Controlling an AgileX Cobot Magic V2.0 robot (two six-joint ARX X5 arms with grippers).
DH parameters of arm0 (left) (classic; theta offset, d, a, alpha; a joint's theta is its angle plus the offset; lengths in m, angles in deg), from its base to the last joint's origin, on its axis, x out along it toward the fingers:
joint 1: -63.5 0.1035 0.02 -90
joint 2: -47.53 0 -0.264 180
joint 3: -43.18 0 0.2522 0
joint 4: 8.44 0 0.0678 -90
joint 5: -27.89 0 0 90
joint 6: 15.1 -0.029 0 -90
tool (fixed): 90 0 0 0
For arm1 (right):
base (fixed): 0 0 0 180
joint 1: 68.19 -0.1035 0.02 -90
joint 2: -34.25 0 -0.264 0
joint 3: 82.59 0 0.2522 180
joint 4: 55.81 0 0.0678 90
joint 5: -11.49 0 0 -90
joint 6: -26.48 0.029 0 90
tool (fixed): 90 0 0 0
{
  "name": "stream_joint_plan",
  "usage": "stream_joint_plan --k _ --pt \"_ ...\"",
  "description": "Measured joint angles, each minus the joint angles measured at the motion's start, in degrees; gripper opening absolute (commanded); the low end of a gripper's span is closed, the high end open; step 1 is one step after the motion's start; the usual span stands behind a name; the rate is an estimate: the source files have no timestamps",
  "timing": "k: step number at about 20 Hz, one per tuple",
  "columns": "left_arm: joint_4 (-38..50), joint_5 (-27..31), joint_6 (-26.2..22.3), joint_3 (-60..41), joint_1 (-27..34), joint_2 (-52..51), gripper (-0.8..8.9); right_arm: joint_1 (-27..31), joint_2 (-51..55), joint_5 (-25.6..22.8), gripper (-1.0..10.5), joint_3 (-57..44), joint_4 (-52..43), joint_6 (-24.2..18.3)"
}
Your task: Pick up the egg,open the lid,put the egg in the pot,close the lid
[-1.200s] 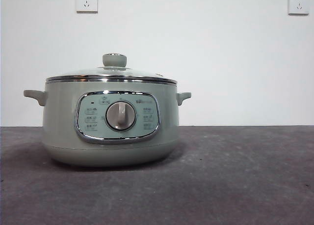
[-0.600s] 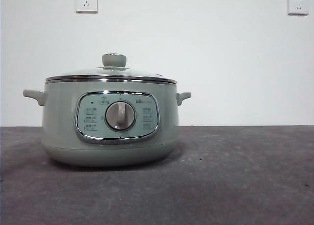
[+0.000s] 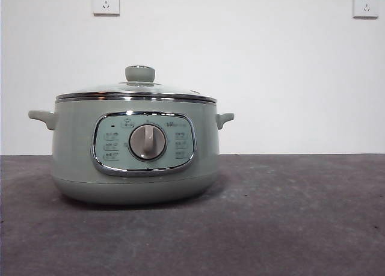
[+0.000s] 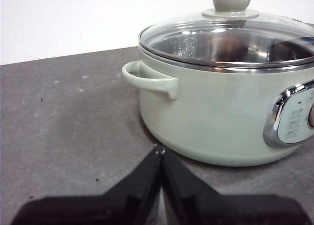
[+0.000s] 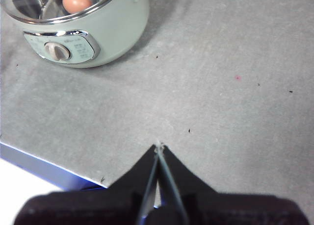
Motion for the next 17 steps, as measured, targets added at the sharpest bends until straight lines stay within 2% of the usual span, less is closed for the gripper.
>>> stream_joint_plan --k 12,13,17 --pt "0.3 0.0 0.3 0.0 0.0 1.0 -0.04 0.0 0.0 0.0 0.0 0.0 0.0 0.0" --pt "0.3 0.0 0.3 0.0 0.0 1.0 -0.04 0.0 0.0 -0.4 0.0 0.0 0.1 -0.8" --pt "0.3 0.0 0.3 0.0 0.0 1.0 -0.04 0.1 0.0 -8.5 0.0 0.0 1.6 -11.0"
